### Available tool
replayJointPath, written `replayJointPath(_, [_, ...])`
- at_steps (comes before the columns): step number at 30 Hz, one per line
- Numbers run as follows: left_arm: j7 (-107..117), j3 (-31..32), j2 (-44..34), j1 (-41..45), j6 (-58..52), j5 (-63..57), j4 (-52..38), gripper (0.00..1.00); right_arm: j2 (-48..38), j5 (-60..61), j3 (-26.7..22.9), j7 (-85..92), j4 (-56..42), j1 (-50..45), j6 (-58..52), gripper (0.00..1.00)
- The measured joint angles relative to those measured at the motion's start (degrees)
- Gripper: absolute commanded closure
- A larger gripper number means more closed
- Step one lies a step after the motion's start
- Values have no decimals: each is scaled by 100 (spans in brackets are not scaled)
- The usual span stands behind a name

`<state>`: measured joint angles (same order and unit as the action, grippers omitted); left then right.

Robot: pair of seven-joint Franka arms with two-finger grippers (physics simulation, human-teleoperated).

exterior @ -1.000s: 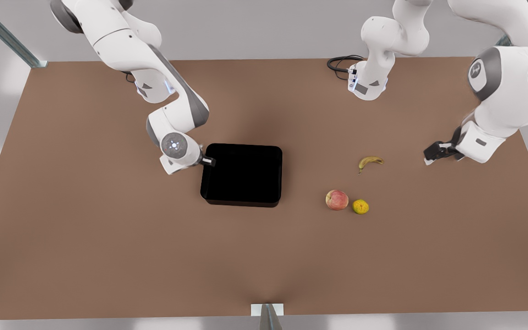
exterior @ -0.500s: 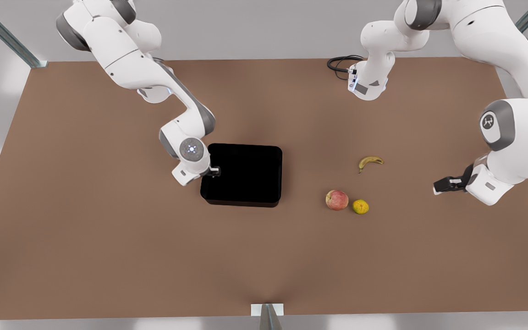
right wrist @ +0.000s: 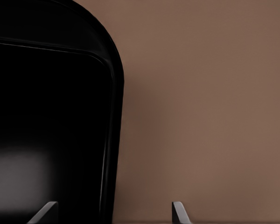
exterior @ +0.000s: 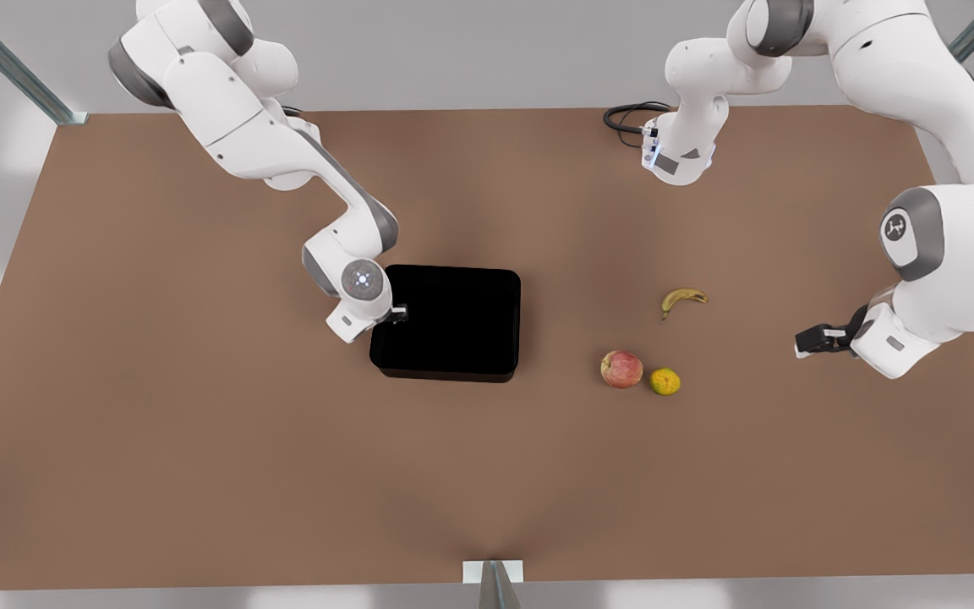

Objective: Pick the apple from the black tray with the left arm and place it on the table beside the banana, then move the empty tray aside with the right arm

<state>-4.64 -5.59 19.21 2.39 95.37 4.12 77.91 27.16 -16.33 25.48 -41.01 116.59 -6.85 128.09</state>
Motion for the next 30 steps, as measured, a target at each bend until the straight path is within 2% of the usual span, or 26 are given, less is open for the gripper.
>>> replayJointPath(5, [-26,15,105,8,60,23,-122,0,202,-5,0,27,-40,8,136,12])
replayJointPath(7, [-35,9,114,2,73,27,-130,0,259,-5,-10,36,-58,23,169,23])
replayJointPath(10, [-48,7,116,-2,86,25,-132,0,296,7,-20,47,-71,49,197,49])
replayJointPath(13, [-58,6,117,-6,94,22,-132,0,299,32,-26,55,-84,53,202,63])
replayJointPath(17, [-68,6,117,-8,100,9,-129,0,297,56,-26,64,-114,53,200,77])
replayJointPath(19, [-73,6,120,-6,102,2,-127,0,298,69,-27,73,-116,53,200,81])
replayJointPath(30, [-83,6,125,-1,100,-14,-124,0,25,328,79,147,-443,48,-257,89])
